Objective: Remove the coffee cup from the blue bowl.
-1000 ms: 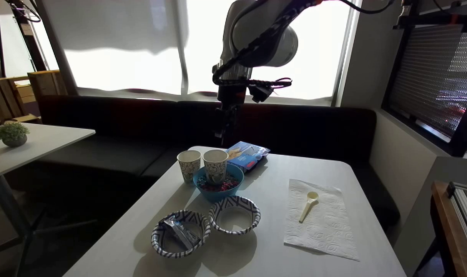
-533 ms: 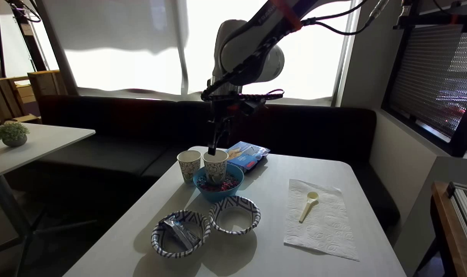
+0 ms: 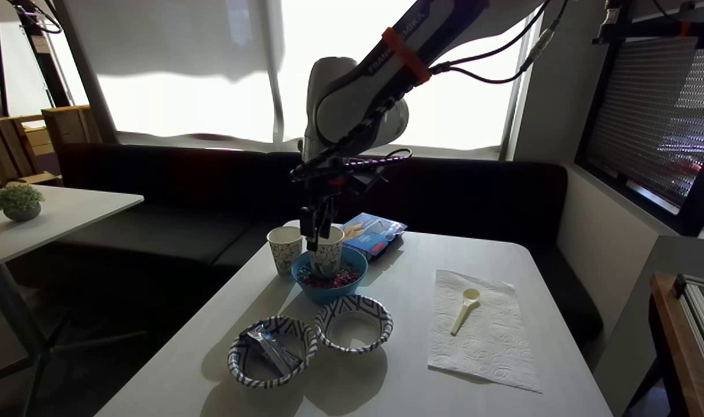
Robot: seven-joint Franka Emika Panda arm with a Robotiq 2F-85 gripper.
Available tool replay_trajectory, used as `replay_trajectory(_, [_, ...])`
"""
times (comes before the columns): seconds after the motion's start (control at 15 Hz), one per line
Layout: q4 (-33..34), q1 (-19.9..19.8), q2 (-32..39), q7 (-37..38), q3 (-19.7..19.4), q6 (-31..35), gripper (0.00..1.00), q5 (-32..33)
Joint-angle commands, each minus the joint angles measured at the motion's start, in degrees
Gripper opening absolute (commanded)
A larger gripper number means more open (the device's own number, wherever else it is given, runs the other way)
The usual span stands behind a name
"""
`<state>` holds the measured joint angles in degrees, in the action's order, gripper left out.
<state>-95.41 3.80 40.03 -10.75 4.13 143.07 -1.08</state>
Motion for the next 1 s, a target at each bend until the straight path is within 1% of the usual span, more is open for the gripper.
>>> replay_trajectory(0.0, [4.53,2.03,3.44,3.10,-1.44,-2.62,0.56,3.53])
replay_trajectory(0.07, [5.15,2.30,3.97,3.40,-1.59,-3.07,0.58,4.00])
replay_trajectory(0.13, [5.60,2.73,4.20,3.99,-1.98,-3.97,0.54,4.65])
replay_trajectory(0.2, [5.95,3.33,4.46,4.81,-2.46,-4.70,0.56,5.41])
replay_trajectory(0.27, [6.39,3.63,4.58,5.33,-2.56,-5.93,0.40,5.72])
replay_trajectory(0.33, [6.80,3.97,4.82,5.83,-2.73,-6.68,0.34,6.18])
replay_trajectory(0.47, [7.44,4.77,5.14,6.71,-3.27,-7.46,0.19,7.42])
replay_trajectory(0.53, [7.73,5.24,5.38,6.88,-3.64,-7.23,0.08,8.40])
replay_trajectory(0.6, [8.01,5.43,5.54,7.14,-3.76,-7.62,0.02,8.89])
replay_trajectory(0.67, [8.13,6.04,5.84,7.79,-4.52,-7.32,0.00,10.11])
replay_trajectory(0.93, [8.28,7.74,5.39,9.66,-6.61,-7.63,0.01,13.89])
